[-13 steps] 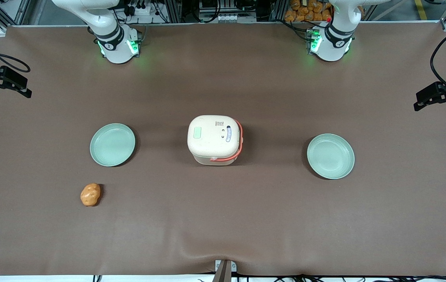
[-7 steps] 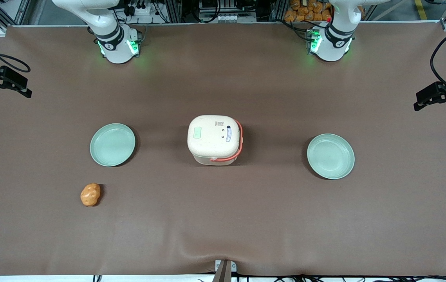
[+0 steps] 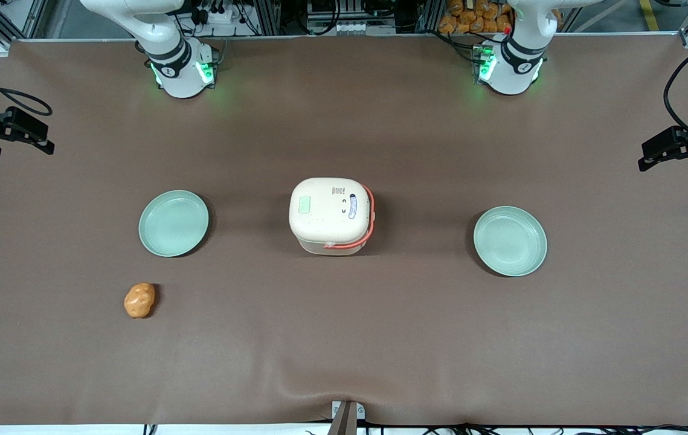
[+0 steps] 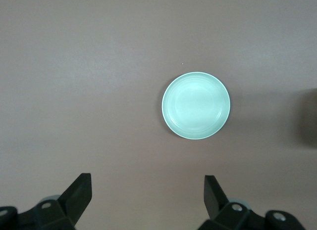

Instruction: Press rice cooker button with right arm

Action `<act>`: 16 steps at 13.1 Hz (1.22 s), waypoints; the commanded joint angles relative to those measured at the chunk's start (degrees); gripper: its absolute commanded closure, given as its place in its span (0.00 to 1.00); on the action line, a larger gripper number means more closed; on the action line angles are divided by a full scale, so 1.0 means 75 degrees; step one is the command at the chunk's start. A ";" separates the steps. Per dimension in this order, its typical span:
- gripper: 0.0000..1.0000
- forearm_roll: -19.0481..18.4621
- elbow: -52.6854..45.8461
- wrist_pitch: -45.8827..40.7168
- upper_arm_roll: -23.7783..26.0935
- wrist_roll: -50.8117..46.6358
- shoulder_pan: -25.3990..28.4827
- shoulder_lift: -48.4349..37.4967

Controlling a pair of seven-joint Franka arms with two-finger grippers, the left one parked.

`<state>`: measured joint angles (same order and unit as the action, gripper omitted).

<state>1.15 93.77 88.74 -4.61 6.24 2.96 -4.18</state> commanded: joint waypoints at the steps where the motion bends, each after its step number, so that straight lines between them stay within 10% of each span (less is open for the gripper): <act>1: 0.00 -0.0001 -0.0128 -0.0008 -0.0018 -0.0222 0.0435 -0.0005; 16: 0.00 -0.0001 -0.0679 0.0694 -0.0018 -0.4709 0.3927 0.1388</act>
<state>1.19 90.40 93.36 -4.16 -25.98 30.24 4.12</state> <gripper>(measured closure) 0.000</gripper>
